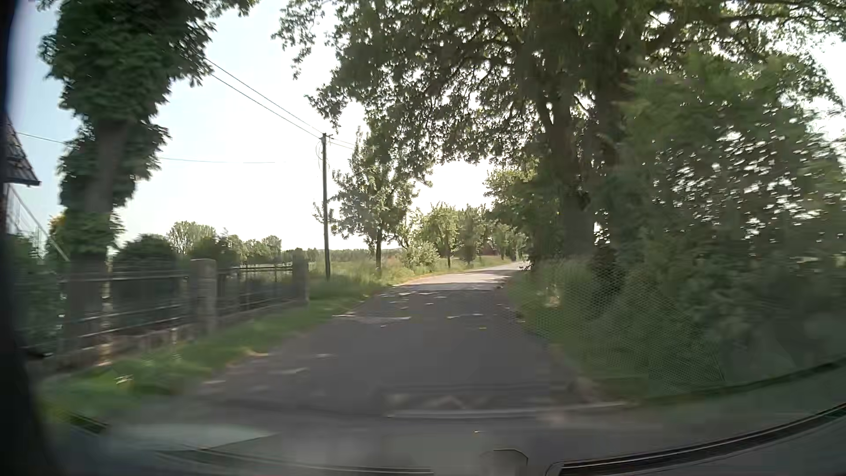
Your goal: Follow the waypoints while adhering to traffic rules and regulations
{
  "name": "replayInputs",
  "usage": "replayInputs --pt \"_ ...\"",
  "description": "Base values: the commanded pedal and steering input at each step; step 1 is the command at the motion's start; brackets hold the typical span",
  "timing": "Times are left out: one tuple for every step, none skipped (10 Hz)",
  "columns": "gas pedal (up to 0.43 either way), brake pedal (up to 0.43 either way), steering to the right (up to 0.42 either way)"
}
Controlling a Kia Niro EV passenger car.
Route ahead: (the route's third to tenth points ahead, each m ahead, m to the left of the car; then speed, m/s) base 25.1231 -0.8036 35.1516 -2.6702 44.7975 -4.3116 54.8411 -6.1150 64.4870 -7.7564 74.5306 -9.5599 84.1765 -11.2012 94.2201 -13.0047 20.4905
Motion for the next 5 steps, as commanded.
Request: replayInputs --pt "0.067 0.006 0.006" --pt "0.098 0.006 0.011" --pt "0.138 0.006 0.016" --pt "0.15 0.006 0.022" --pt "0.157 0.006 0.032"
